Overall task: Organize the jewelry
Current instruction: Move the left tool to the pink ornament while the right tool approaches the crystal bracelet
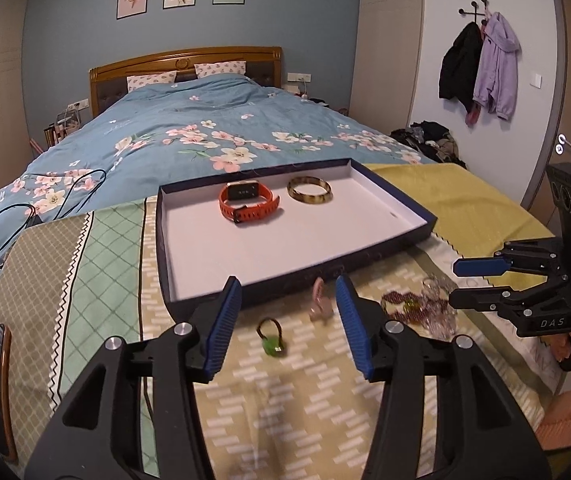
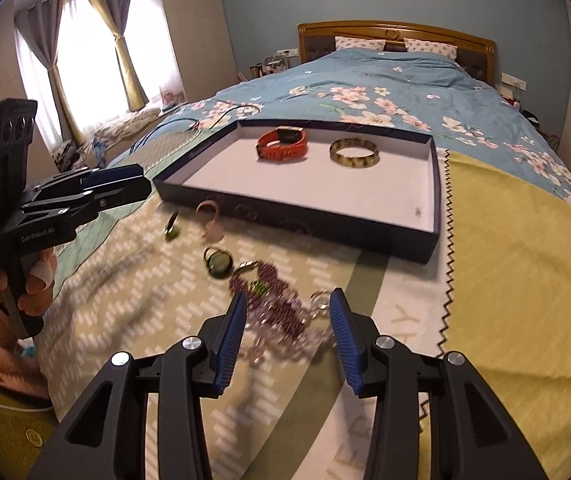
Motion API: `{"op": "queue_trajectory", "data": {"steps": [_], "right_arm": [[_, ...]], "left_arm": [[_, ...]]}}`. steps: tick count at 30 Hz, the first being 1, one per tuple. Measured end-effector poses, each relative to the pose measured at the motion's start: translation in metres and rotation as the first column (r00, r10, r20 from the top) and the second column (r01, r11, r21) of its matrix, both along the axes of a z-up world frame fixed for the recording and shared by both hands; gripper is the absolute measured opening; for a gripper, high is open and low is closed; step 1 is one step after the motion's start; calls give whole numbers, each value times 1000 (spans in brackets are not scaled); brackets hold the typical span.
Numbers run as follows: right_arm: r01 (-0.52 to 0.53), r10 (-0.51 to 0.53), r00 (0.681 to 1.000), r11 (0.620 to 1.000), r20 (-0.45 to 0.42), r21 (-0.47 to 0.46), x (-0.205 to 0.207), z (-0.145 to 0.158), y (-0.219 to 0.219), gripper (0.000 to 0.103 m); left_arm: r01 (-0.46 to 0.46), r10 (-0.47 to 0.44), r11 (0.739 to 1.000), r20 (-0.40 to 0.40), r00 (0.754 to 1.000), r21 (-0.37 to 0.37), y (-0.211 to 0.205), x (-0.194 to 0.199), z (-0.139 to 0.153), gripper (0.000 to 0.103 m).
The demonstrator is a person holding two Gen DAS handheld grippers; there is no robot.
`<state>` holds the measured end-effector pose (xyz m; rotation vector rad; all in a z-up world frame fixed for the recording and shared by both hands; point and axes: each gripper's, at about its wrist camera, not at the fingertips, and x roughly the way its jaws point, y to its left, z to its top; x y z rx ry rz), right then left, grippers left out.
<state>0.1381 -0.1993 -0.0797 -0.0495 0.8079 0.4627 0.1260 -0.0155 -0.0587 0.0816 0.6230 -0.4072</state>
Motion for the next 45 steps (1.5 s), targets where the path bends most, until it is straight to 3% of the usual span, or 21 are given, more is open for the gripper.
{"op": "queue_trajectory", "data": {"steps": [14,19,23,27,36,37,39,41,45], "right_arm": [[-3,1,1000,998,-31,-68,0,-15,10,39],[0,-2,999,998,-34,-64,-1,-15,8,27],[-1,-1,1000,998,-31,-64,-3,-14,6,4],[1,-3,1000,998,-28,-57,-5,-13,4,0],[29,-29,1000,999,-1,40,-6,3,-11,0],[33,-33,999,999,-7,43,-5,3,-12,2],[35,-35,999,999,-35,17,0,-3,-11,22],[31,-31,999,999,-20,-36,0,-7,-4,30],[7,-8,999,999,-34,-39,3,-11,2,31]], "left_arm": [[14,-14,1000,-38,999,-8,-3,-4,-13,50],[19,-19,1000,-38,999,-10,-4,-4,-13,50],[21,-21,1000,-40,999,-14,-4,-5,-14,50],[26,-26,1000,-39,999,-14,-4,-6,-13,50],[31,-32,999,-41,999,-14,-4,-8,-14,50],[30,-30,999,-42,999,-12,-4,-8,-15,50],[33,-33,999,-44,998,-12,-4,-8,-15,50],[32,-32,999,-48,998,-11,-4,-7,-16,50],[29,-29,999,-57,998,-14,-2,-5,-16,50]]}}
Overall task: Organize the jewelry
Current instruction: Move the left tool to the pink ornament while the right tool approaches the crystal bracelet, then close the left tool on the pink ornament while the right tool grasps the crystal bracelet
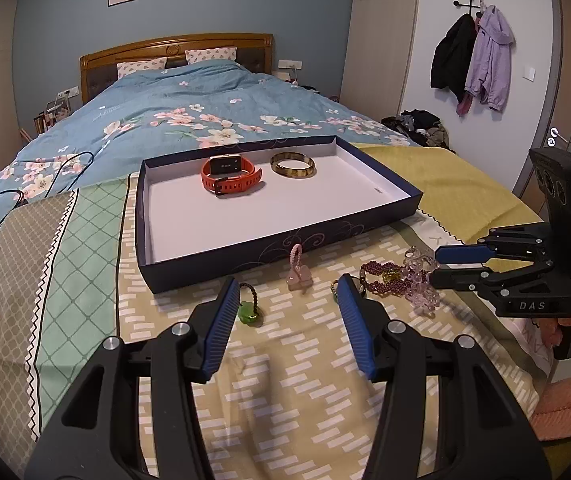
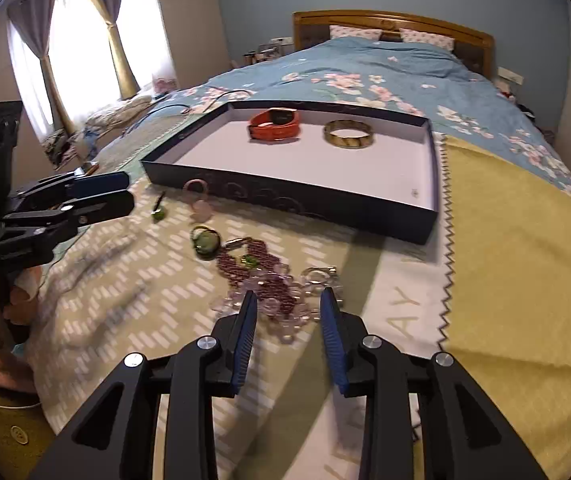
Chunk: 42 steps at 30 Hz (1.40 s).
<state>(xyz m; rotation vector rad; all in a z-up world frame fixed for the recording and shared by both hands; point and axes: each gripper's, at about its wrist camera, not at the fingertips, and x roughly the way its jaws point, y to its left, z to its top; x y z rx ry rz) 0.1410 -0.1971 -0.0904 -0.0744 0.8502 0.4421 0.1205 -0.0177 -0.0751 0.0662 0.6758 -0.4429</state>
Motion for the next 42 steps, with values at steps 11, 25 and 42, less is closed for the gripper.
{"op": "queue_trajectory", "data": {"steps": [11,25,42], "right_arm": [[-15,15,1000,998,1,-57,-2,-3,6,7],[19,-21,1000,995,21,95,-5,22,-17,7],[38,-56,995,978,80,203,12,50,-25,7]], "left_arm": [[2,-2,1000,-8,1000,-4,0,3,-1,50],[27,-27,1000,-19,999,7,-5,6,-4,50],[62,-58,998,-167,984,16,-31,59,-27,31]]}}
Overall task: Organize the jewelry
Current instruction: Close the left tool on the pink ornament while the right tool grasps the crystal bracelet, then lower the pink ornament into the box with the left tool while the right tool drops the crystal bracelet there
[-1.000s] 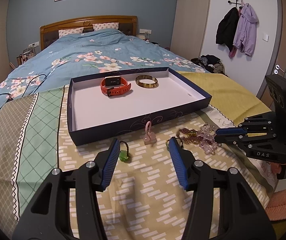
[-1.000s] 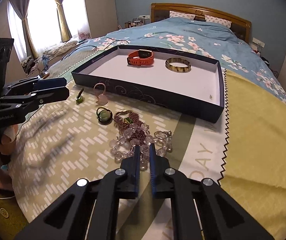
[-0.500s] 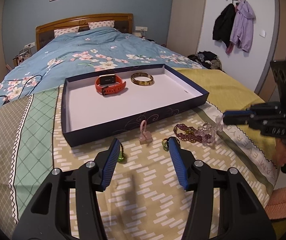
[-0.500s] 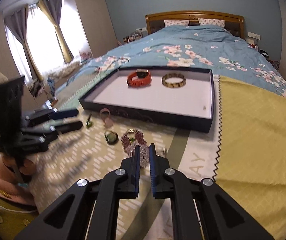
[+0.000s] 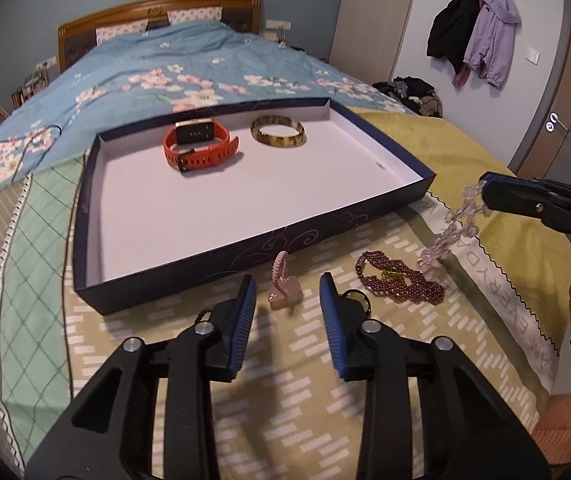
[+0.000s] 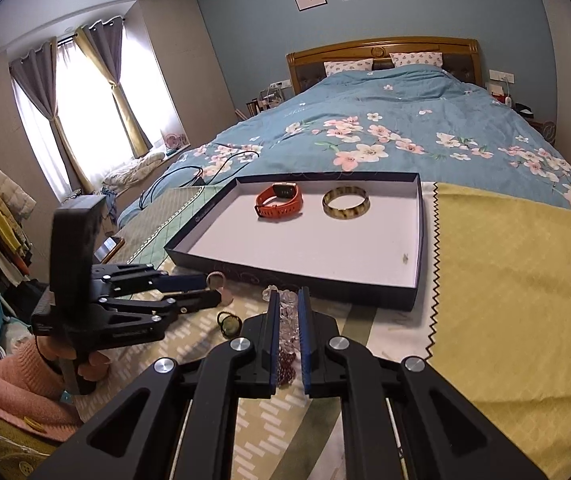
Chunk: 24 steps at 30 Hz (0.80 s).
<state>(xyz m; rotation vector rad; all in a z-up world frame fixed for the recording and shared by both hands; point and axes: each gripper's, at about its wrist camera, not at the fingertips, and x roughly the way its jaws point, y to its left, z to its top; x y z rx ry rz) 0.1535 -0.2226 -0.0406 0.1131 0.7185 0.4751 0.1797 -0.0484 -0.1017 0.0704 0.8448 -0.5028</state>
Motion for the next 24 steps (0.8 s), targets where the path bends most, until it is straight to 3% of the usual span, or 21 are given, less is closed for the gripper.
{"op": "queue_trajectory", "data": {"steps": [5,9,24], "right_arm": [[2,-2,1000,1000,8,5,4,3,-2,7],[3,-3,1000,1000,8,11,7,3,-2,7],[9,-10,1000,1000,29,25,21,13,-4,7]], "left_arm": [[-14,14,1000,-40,999,-5,-1,13,-6,16],[-12,12,1000,-36,999,-7,-3,15,-7,10],[-11,13,998,38,999,-65,8,5,24,10]]}}
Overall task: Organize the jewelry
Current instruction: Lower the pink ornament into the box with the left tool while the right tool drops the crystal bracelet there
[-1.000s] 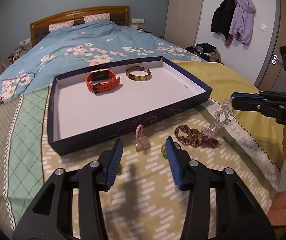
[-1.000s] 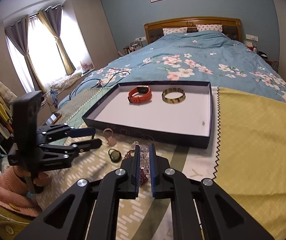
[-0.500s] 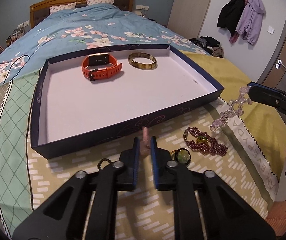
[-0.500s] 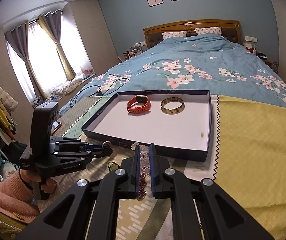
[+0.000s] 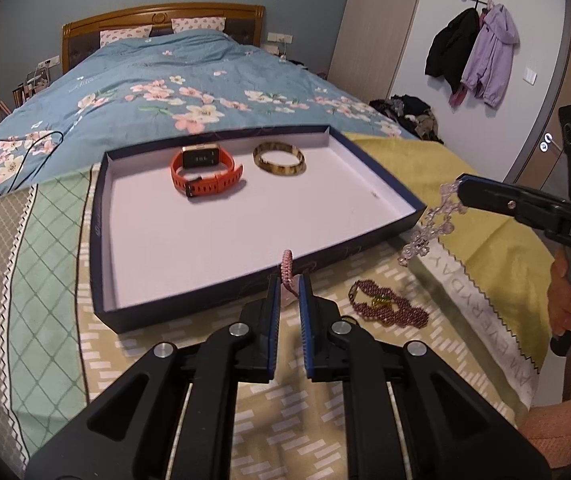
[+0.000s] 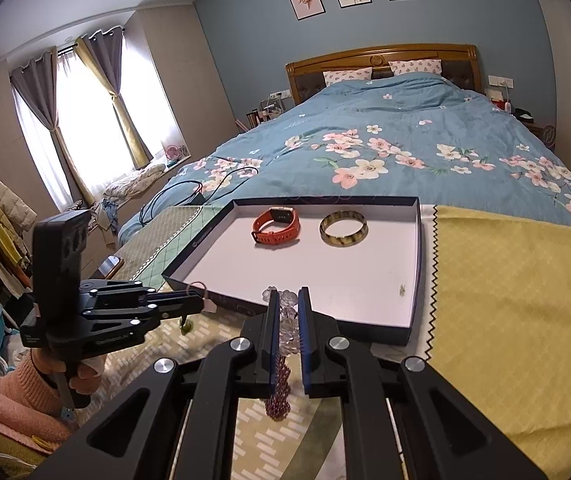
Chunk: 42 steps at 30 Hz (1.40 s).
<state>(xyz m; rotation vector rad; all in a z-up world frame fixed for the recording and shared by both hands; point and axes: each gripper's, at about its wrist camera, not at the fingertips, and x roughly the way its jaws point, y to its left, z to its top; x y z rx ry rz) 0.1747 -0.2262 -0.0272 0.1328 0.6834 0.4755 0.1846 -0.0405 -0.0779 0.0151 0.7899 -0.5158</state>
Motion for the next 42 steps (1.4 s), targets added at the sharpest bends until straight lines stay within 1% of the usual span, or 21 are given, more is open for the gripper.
{"op": "queue_trajectory", "data": {"steps": [8,16,29,42], "right_arm": [[-3,3,999,1000,34,-8,11,12,6,7],[8,-8,999,1000,48,-1,31,17,8,7],[35,-34,999,999,24,-39,71,6,20,7],[65,-65,998,997,-1,-48,103,-8,26,7]], "left_arm": [[-12,12,1000,29,1000,-7,7,3,15,10],[-29,28,1000,54,998,10,11,14,24,10],[-46,44,998,39,998,38,11,38,19,10],[-64,64,997,8,998,49,10,60,13,10]]}}
